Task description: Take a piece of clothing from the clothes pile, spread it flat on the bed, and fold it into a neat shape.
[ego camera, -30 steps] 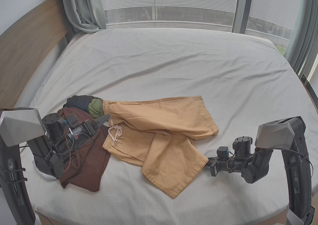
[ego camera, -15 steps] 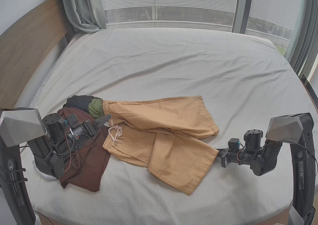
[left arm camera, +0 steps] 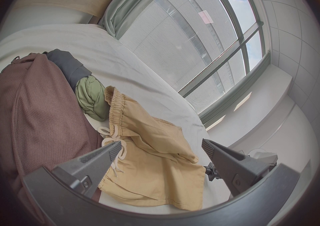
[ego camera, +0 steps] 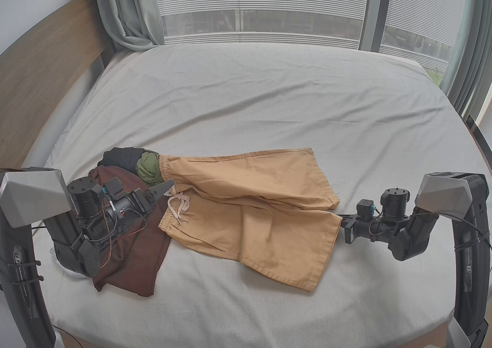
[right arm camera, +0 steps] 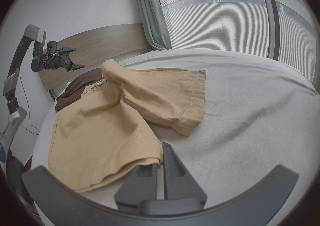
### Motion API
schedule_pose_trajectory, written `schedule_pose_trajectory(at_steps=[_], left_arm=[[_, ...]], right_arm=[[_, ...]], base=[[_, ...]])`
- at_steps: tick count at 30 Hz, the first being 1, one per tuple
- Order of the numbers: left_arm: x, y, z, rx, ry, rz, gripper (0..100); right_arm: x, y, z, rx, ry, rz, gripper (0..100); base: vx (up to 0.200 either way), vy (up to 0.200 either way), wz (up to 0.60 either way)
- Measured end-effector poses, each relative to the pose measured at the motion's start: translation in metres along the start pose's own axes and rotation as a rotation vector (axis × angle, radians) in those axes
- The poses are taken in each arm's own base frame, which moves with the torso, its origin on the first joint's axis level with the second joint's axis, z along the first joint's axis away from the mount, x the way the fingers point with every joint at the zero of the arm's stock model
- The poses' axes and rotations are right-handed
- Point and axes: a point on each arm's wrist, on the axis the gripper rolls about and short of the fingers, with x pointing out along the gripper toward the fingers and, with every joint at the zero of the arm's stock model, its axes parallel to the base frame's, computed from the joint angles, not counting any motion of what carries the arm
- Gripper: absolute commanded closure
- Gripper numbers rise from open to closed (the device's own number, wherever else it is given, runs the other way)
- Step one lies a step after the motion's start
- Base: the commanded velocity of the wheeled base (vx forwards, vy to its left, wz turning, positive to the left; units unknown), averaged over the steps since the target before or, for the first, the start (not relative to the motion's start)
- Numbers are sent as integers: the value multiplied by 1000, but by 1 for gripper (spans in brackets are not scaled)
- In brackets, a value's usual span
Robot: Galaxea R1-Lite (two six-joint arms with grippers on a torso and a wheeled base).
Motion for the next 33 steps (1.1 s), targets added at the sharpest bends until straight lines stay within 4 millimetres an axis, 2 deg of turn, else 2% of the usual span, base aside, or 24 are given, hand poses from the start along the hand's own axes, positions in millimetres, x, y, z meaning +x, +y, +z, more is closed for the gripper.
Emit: schedule_pose_trajectory(at_steps=[1,10,17,22,28,33], left_arm=[[0,0,0,0,1,1,0],[-1,4,-4,26,14,16,0],[-2,15,-14,70,42,45,0],[1,25,-24,56,70,67,0],[5,37,-36,39,93,95,0],[8,46,-44,26,112,111,0]], right_arm=[[0,0,1,-2,-3,-1,0],[-4,-5,6,-8,-17,-17,0],[-20,-20,11,-21,-29,-85,0],[-39,-34,12,-39,-52,-157,0],[-58,-36,7,-7,-48,-220,0],[-67,-40,6,7,-50,-244,0]], base=[[0,0,0],[0,0,0],[0,0,0],[0,0,0],[0,0,0],[0,0,0]])
